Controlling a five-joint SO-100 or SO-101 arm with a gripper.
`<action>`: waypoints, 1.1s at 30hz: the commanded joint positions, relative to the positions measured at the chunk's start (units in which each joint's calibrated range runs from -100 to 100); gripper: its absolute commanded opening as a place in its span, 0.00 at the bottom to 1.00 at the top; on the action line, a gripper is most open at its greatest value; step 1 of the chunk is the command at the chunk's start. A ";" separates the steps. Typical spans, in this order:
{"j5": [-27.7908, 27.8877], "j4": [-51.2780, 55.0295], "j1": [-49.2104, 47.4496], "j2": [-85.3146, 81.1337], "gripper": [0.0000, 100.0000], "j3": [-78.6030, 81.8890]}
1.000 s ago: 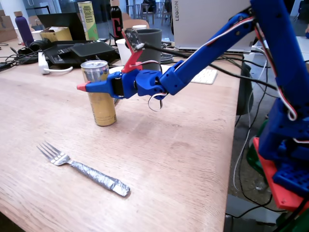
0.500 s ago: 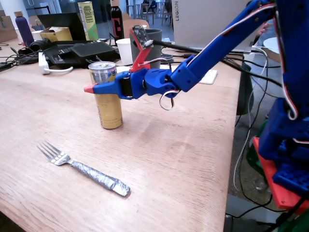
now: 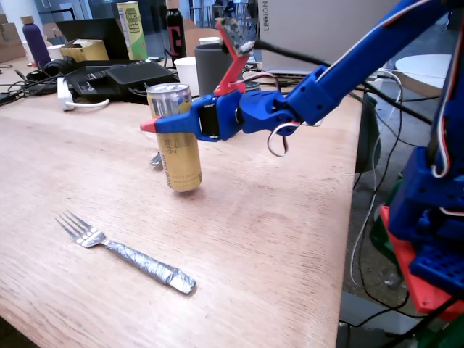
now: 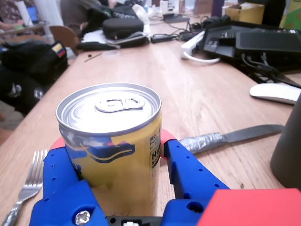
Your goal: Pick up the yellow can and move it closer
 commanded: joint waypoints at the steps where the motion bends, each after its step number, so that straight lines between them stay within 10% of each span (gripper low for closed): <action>1: -0.24 -0.27 -0.61 -13.46 0.28 4.50; 13: 0.24 0.39 -0.61 -53.51 0.28 38.67; 33: -0.15 39.06 -0.77 -86.61 0.28 40.18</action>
